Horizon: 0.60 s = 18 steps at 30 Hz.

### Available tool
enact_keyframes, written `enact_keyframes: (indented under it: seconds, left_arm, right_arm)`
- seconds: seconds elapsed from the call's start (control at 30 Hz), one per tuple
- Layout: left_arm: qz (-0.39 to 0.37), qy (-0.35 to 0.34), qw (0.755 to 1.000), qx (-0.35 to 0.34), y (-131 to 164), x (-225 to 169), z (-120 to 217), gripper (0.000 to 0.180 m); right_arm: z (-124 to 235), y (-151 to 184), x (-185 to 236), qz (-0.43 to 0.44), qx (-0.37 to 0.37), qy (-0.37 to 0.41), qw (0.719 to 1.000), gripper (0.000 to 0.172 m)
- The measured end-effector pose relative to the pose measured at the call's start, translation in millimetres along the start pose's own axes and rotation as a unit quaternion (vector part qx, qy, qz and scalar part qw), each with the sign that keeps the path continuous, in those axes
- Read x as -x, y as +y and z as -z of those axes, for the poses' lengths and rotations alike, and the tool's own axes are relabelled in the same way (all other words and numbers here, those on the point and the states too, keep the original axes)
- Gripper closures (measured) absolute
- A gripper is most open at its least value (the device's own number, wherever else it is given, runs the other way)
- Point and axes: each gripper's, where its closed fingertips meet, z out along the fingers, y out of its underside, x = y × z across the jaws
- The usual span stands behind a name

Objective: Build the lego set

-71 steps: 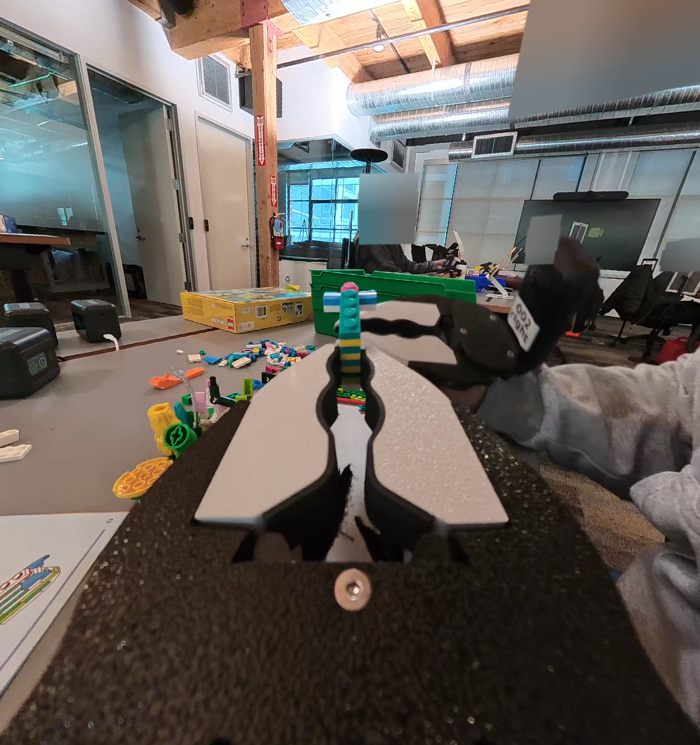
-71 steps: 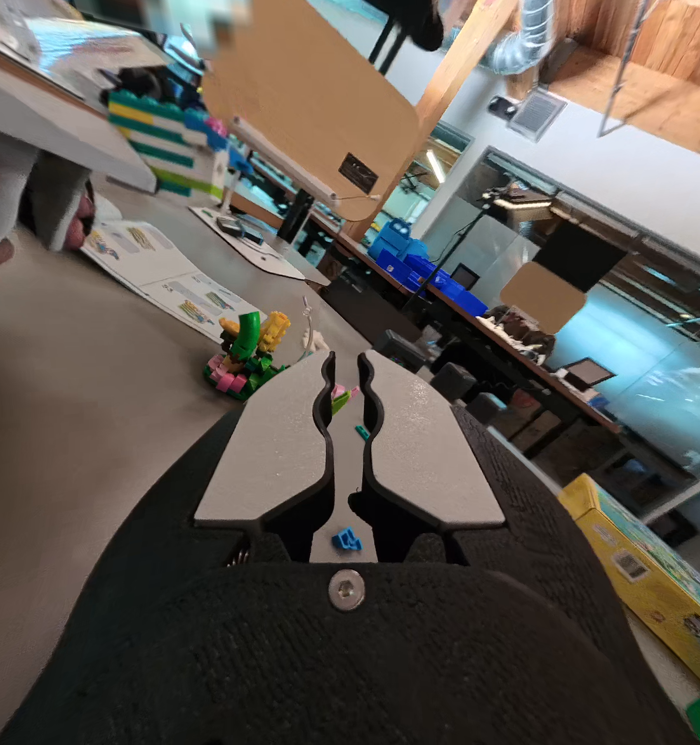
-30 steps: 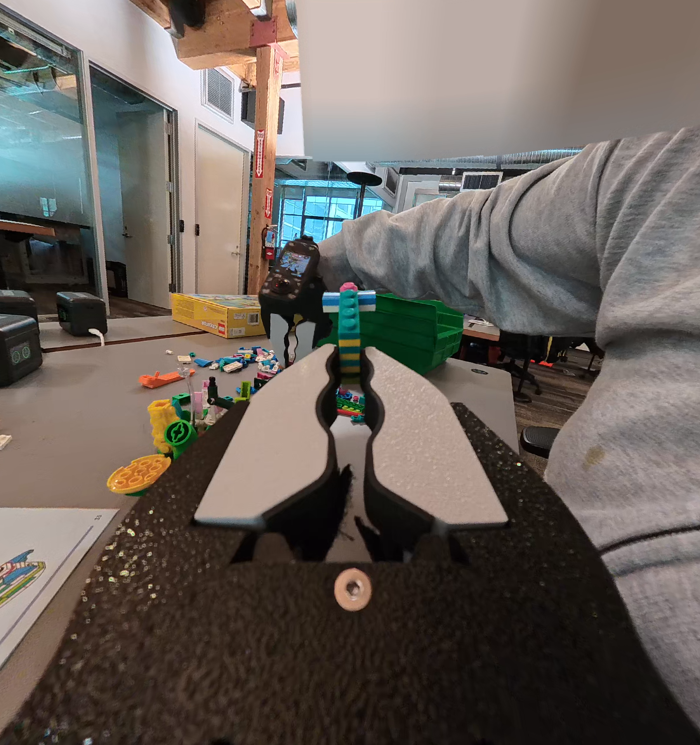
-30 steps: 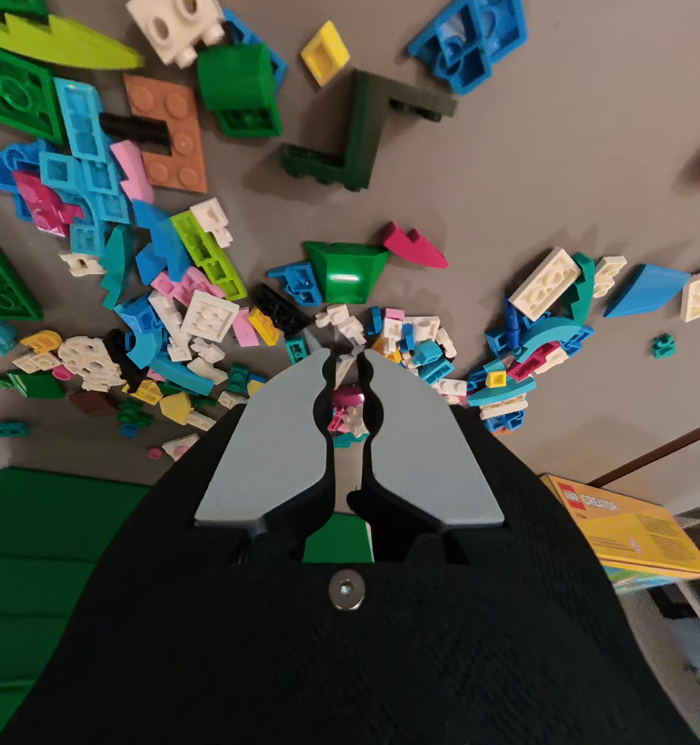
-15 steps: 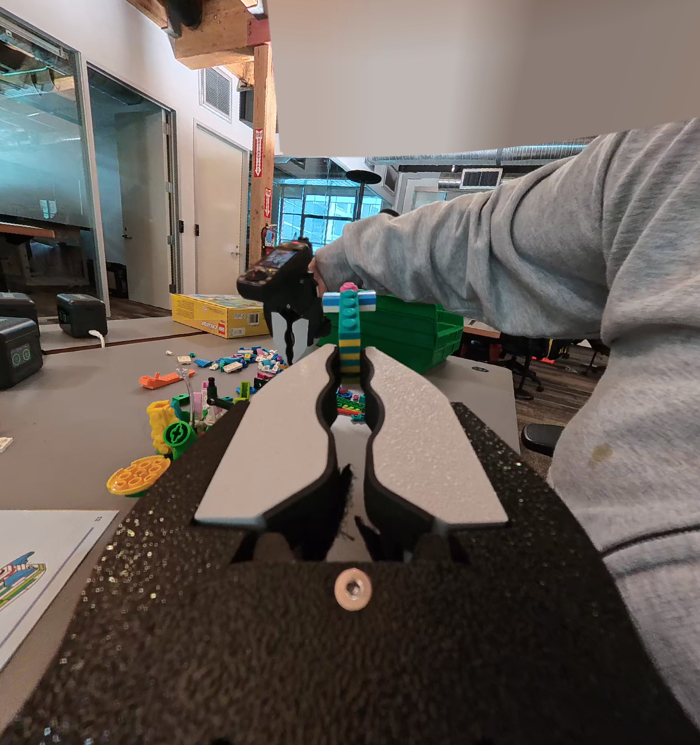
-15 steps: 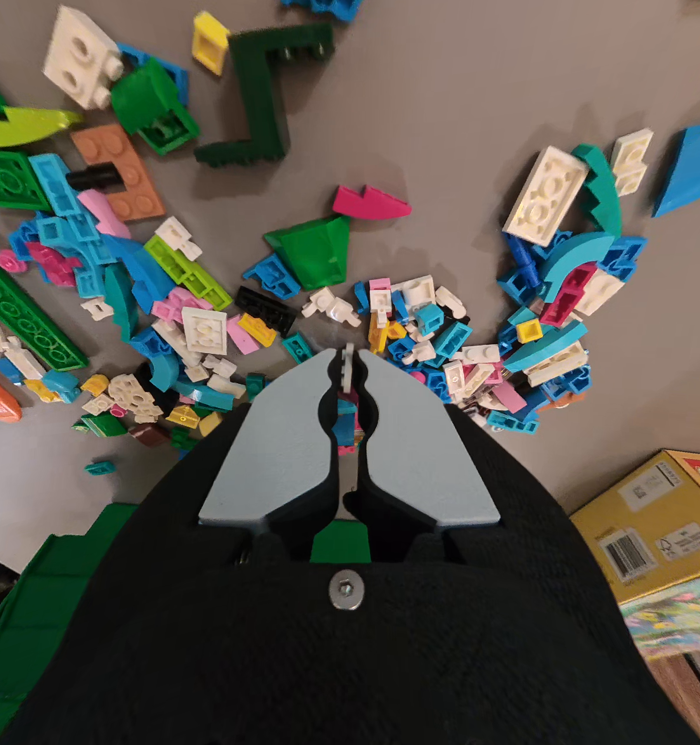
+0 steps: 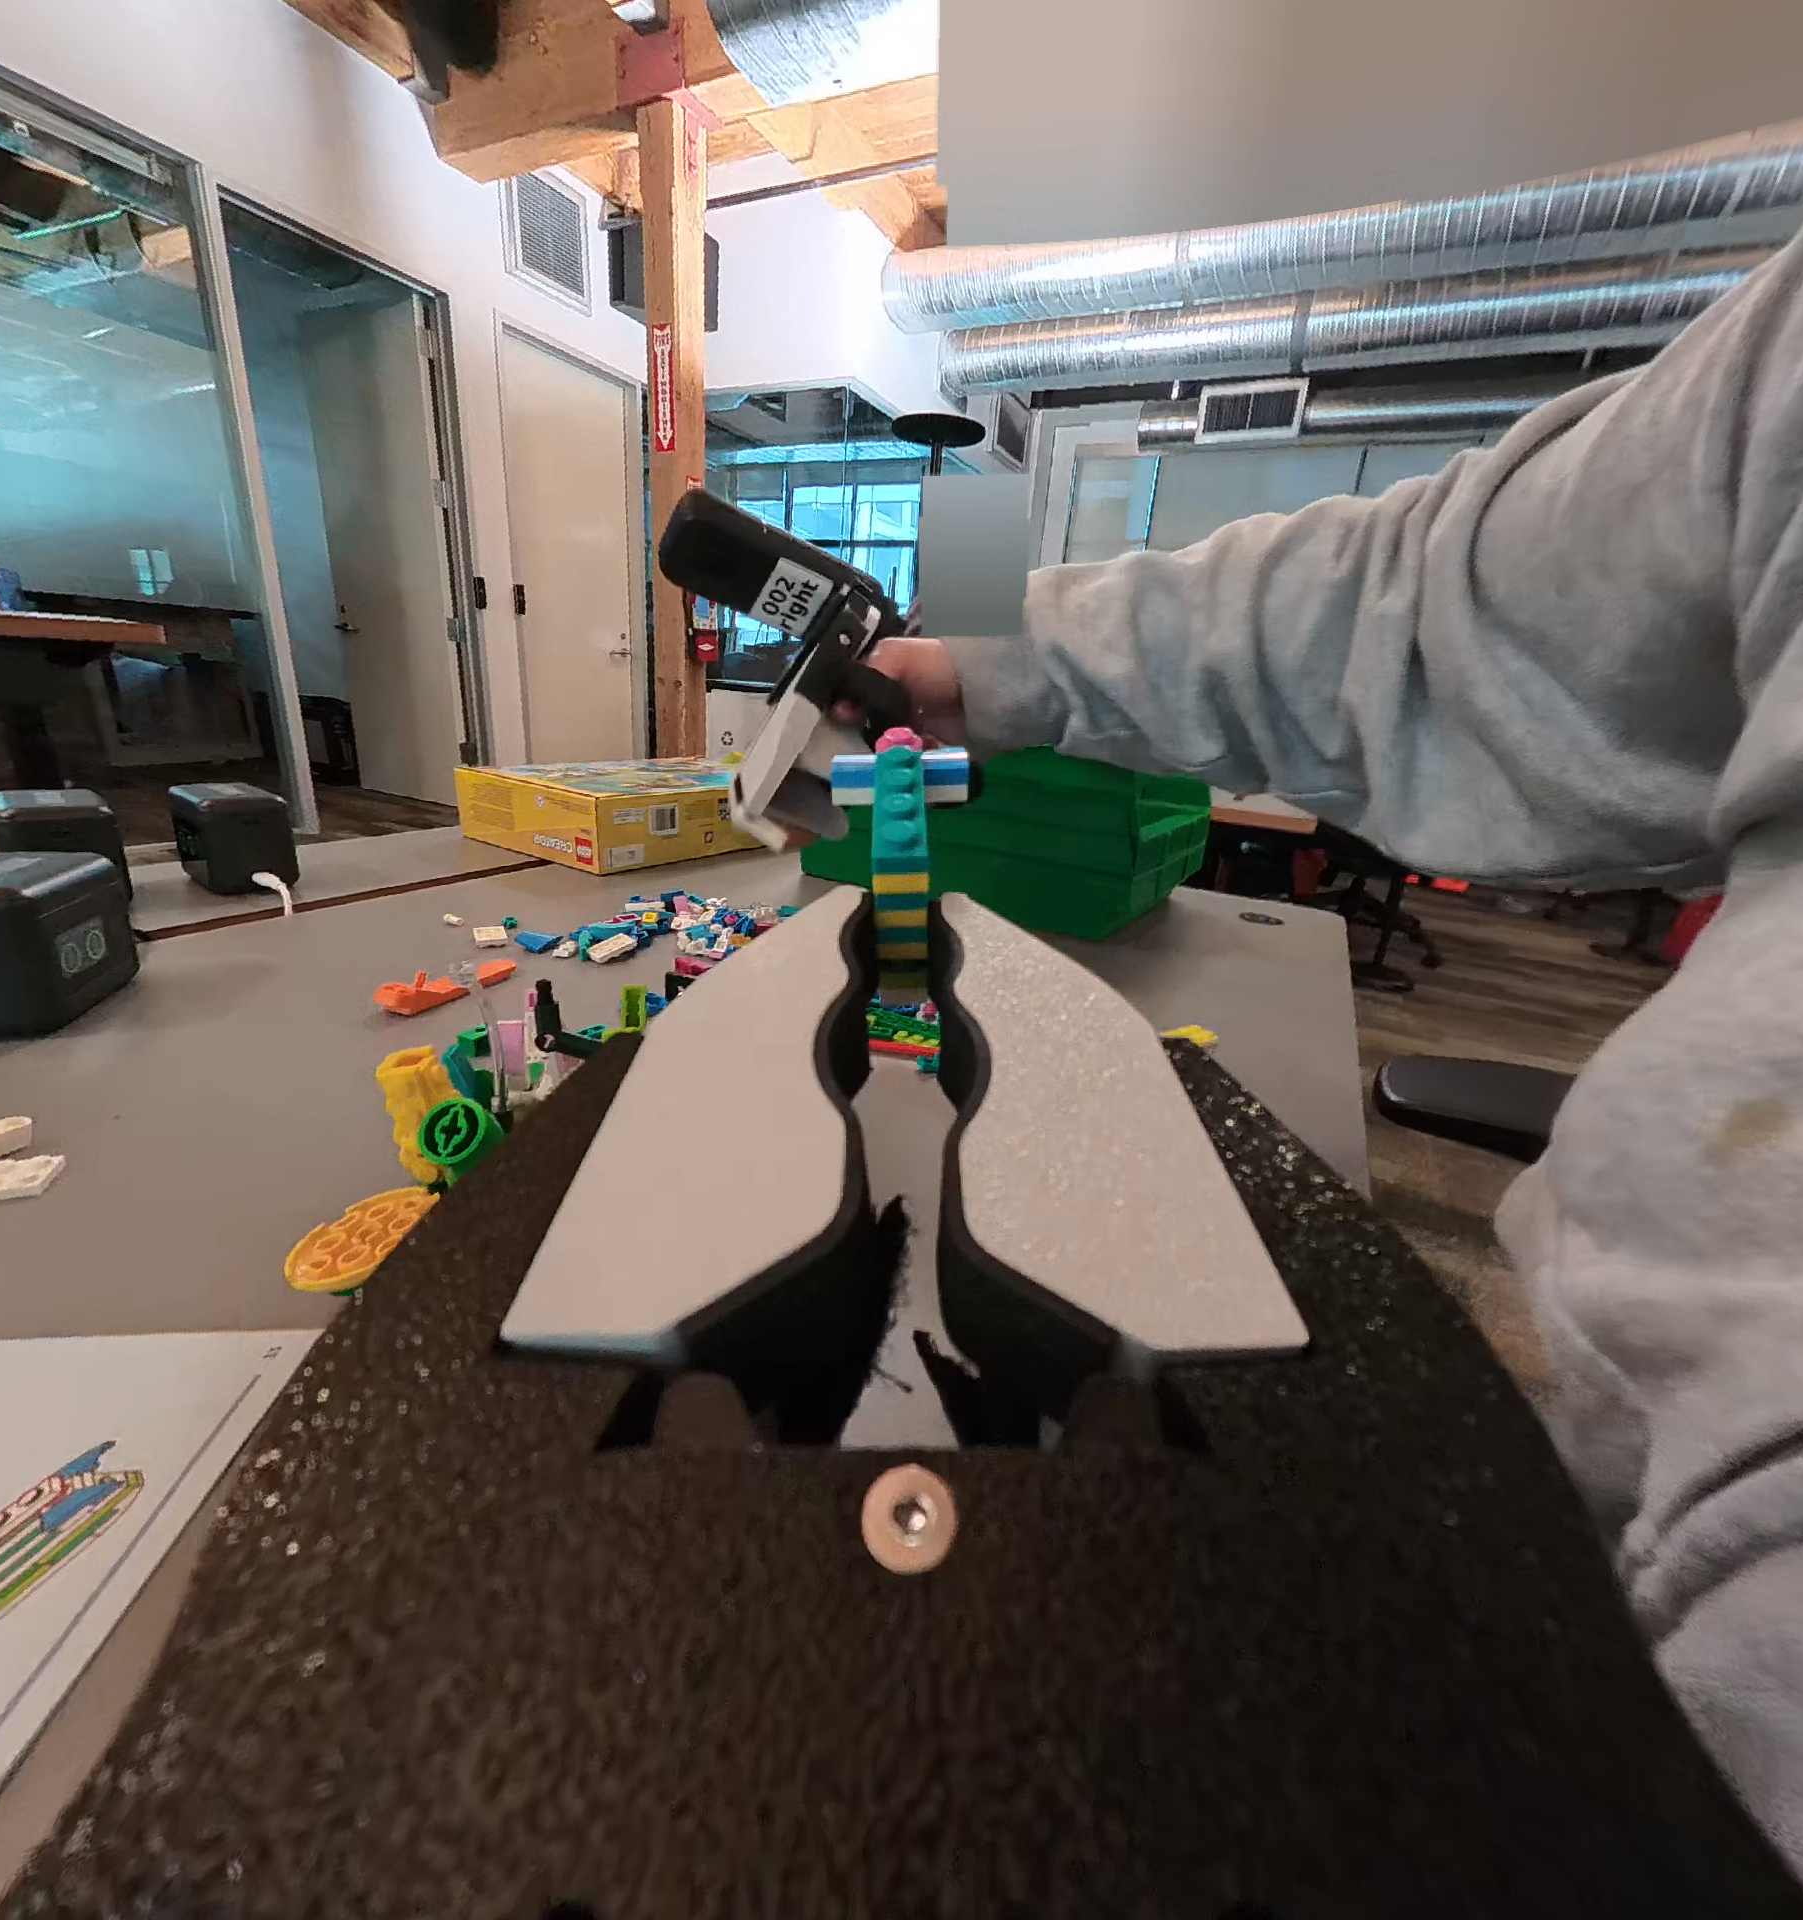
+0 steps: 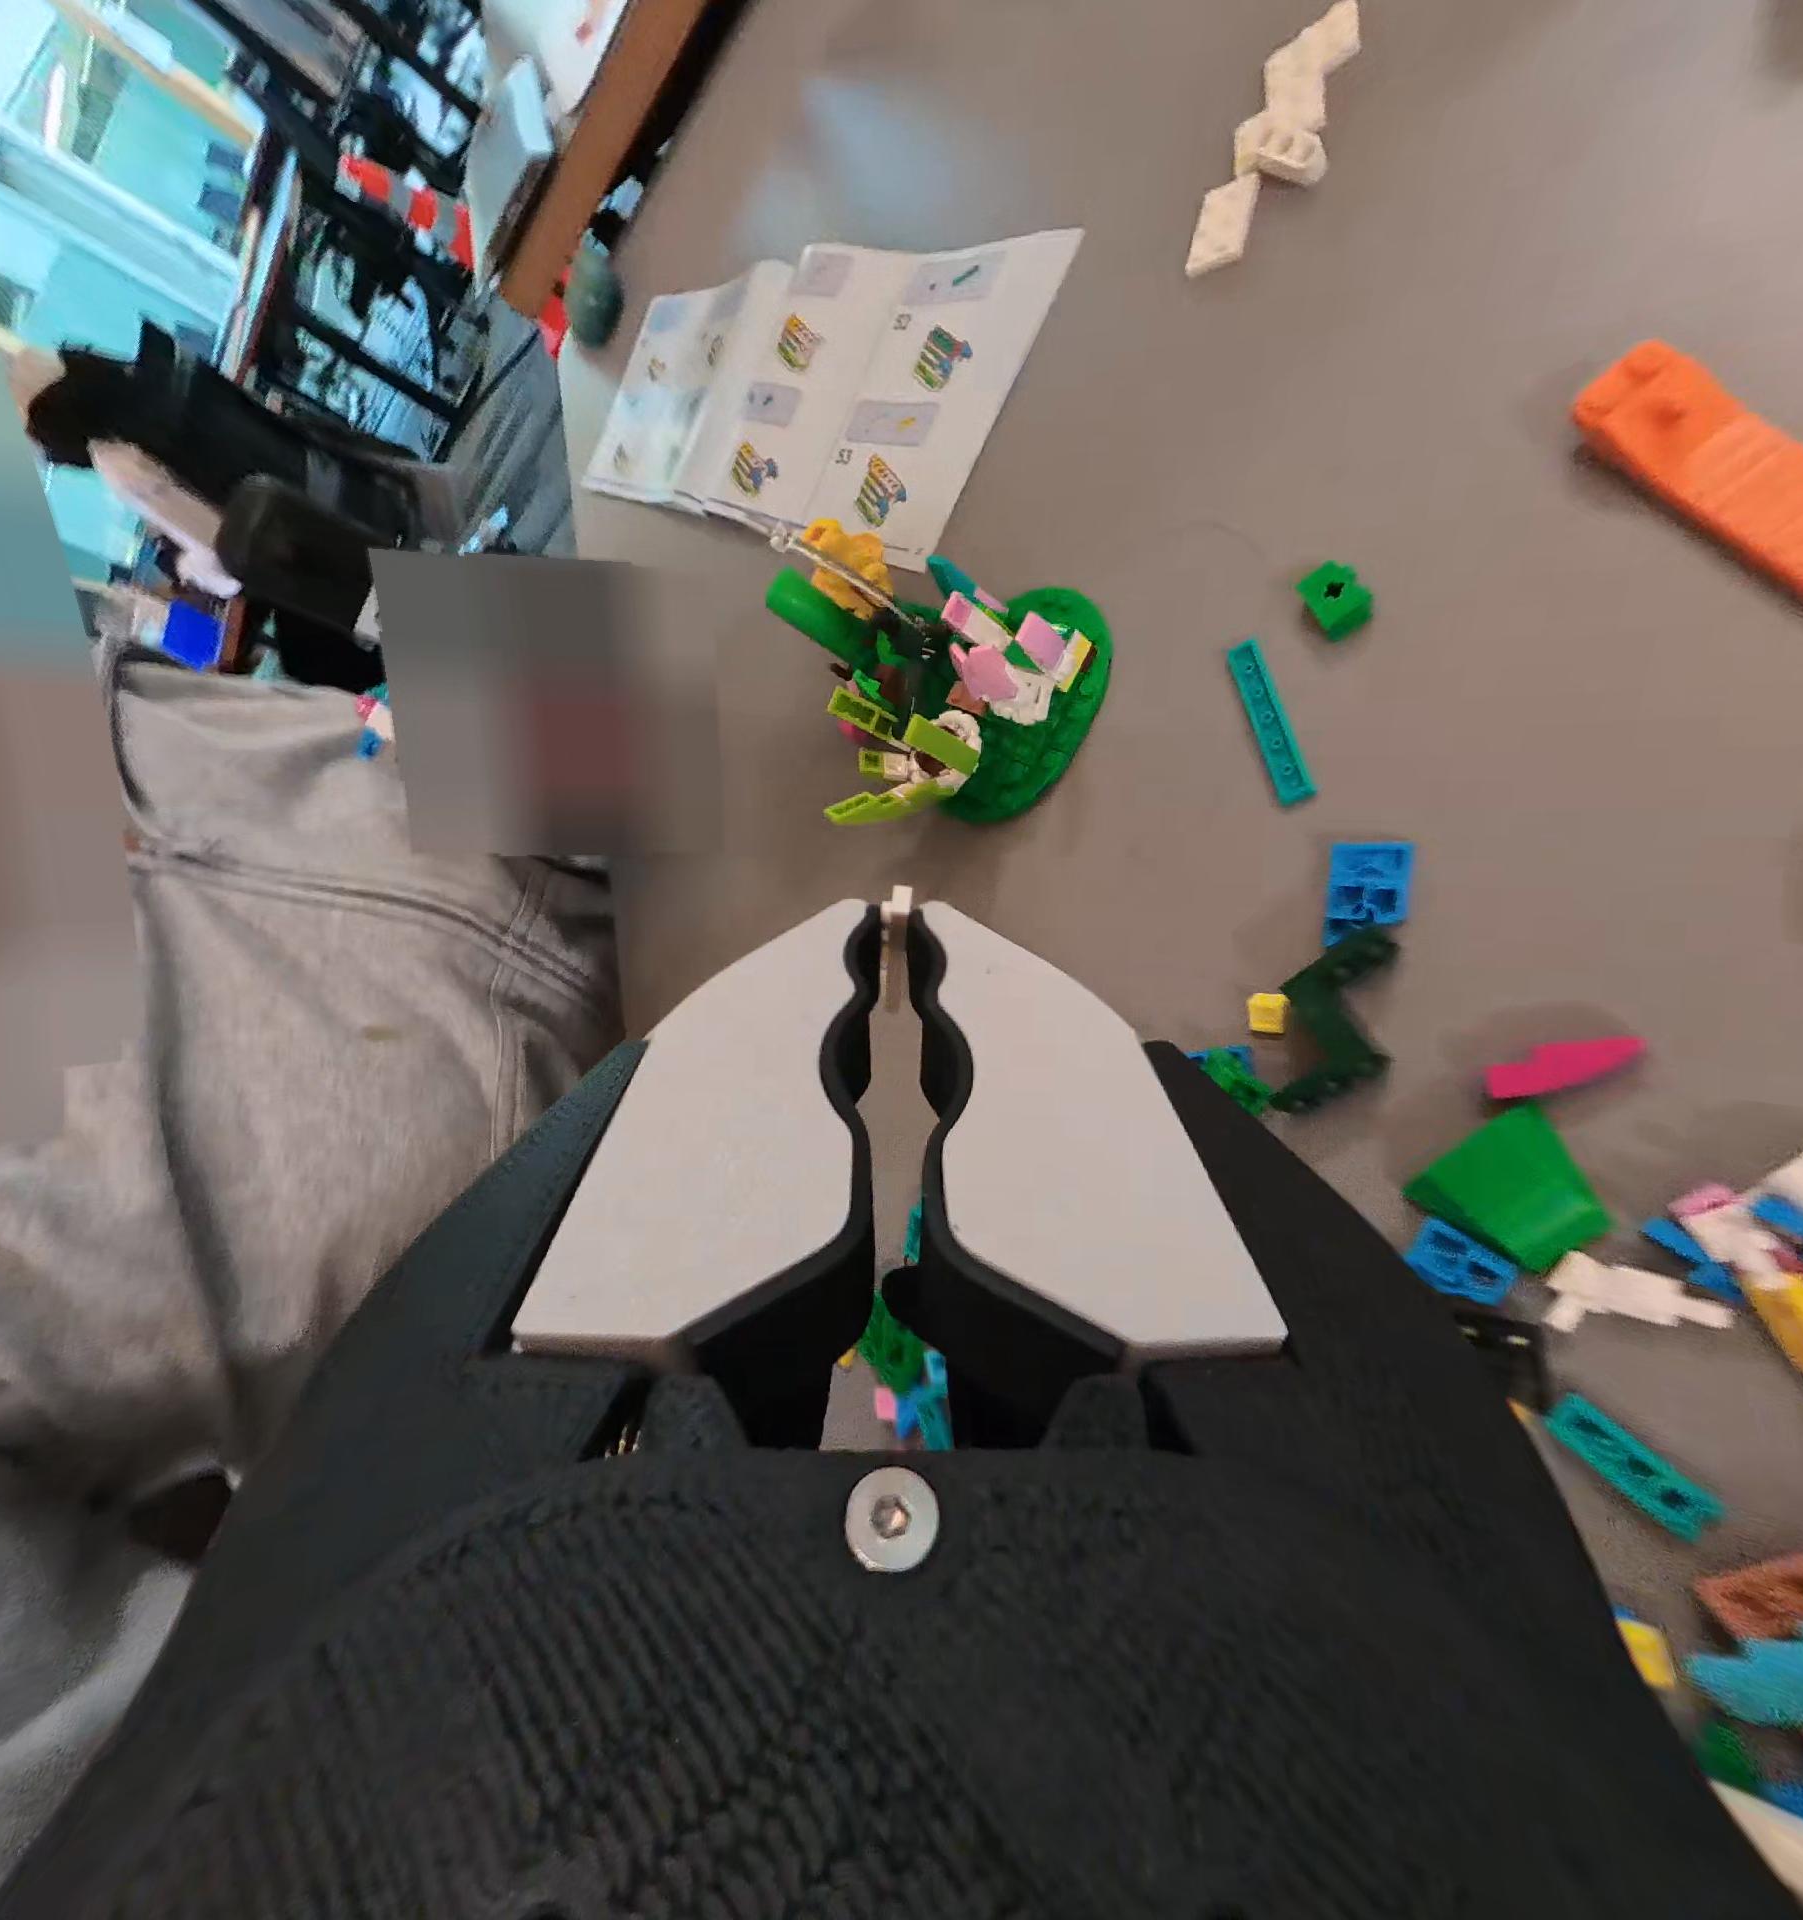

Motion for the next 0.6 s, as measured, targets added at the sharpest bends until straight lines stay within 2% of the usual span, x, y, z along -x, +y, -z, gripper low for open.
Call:
enact_keyframes:
  seconds: [0.07,0.17,0.23,0.3,0.47,0.6]
  left_arm:
    - [-0.013,-0.001,1.0,0.006,1,-2,-1,0.172]
    - [-0.035,-0.016,0.999,0.008,2,-2,-1,0.173]
    - [-0.042,-0.029,0.999,0.008,1,1,1,0.173]
    - [-0.037,-0.033,0.999,0.004,0,3,2,0.172]
    - [-0.029,-0.035,0.999,-0.001,-1,5,3,0.172]
    - [-0.033,-0.033,0.999,0.002,-1,3,3,0.172]
  right_arm:
    - [-18,8,-1,-0.033,-0.001,0.032,0.999,0.168]
    - [-57,36,10,-0.028,0.026,0.058,0.998,0.168]
    - [-78,50,-1,-0.065,0.01,0.134,0.989,0.168]
    - [-97,59,13,-0.095,-0.021,0.108,0.989,0.168]
    - [-114,73,27,-0.095,-0.09,0.122,0.984,0.168]
    - [-112,88,21,-0.045,-0.081,0.173,0.98,0.168]
